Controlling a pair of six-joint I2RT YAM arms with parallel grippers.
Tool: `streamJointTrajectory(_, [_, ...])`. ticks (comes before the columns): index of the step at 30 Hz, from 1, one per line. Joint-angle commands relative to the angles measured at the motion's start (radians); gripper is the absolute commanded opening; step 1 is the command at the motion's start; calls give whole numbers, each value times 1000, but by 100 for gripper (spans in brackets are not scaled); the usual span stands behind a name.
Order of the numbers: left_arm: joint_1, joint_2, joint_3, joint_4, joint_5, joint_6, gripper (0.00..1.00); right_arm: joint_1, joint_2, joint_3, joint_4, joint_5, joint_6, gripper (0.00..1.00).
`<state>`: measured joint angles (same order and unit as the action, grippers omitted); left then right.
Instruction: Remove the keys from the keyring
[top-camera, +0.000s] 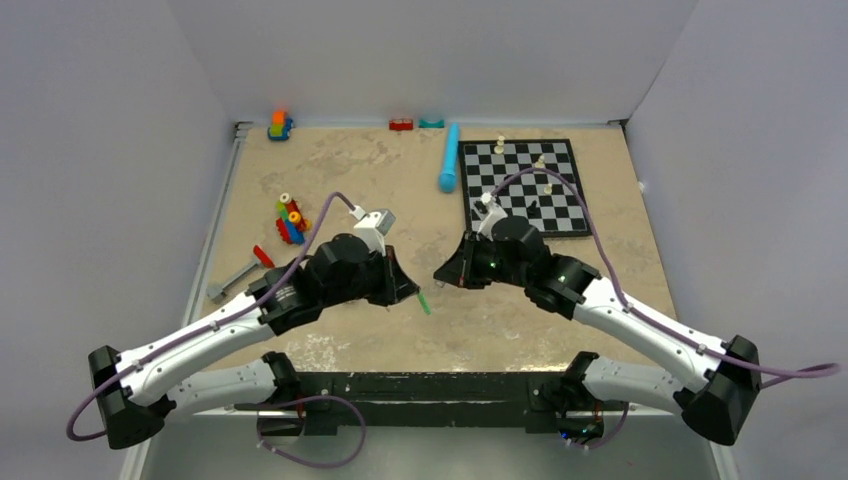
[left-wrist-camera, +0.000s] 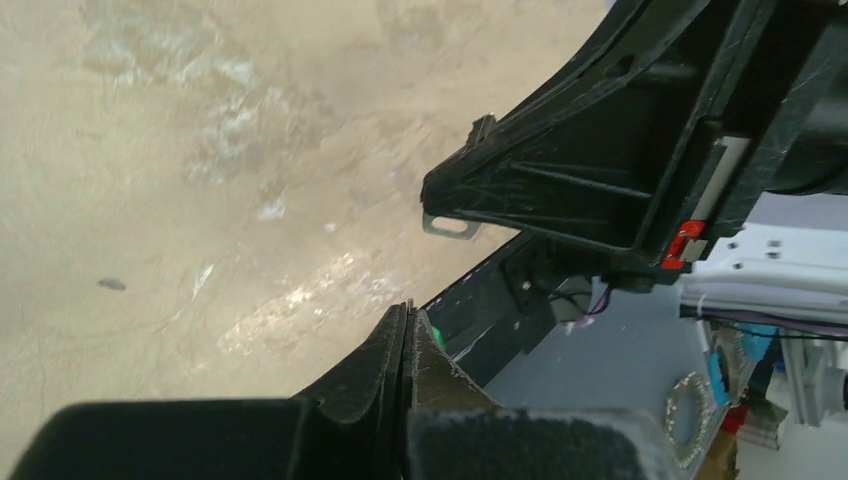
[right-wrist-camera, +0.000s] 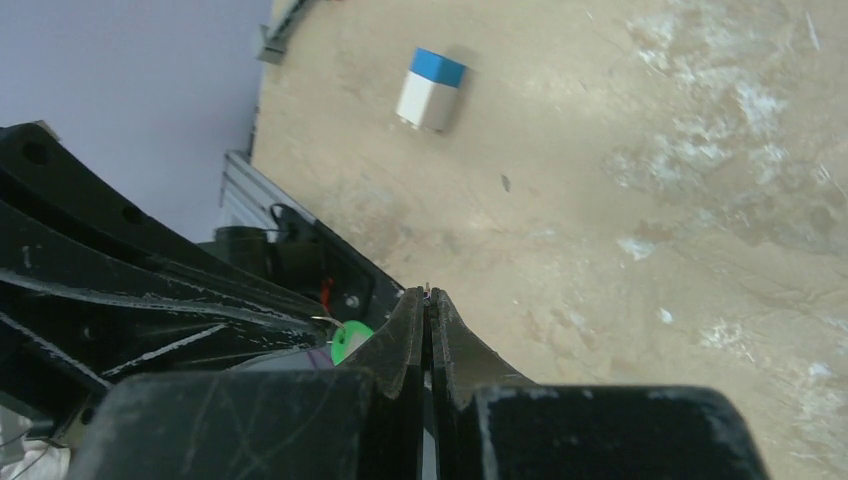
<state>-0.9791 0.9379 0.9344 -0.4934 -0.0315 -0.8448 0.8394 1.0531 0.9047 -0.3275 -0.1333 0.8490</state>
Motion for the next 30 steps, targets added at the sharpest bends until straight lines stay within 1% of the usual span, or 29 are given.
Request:
streamJointTrajectory(1, [23,6,-90,103,92,-14,0,6,40,-93,105,5,-16,0])
streamJointTrajectory(8, [63,120,-156,141,137,-1,0,6,226,-138,163,-15,-38,0])
streamJointTrajectory(13, [101,177,-236,233,173,-8,0,5,374,-141,230,-70,-69,0])
streamJointTrajectory(17, [120,269,-237,209,168,25,0,5,483,-135,264,-85,-88,0])
streamJointTrajectory(19, [122,312,-248,218,175,34,0,5,521,-142,285,-95,-91,0])
streamJointTrajectory(22, [121,362,-274,274,208,40,0,6,562,-153,312,-106,-96,0])
streamJointTrajectory(26, [121,425,-278,291,215,41,0,5,587,-164,311,-99,-106,0])
streamJointTrajectory(27, [121,434,-280,299,218,42,0,5,586,-167,306,-95,-109,1])
streamJointTrajectory(30, [122,451,-281,303,220,42,1,5,570,-171,282,-74,-118,16])
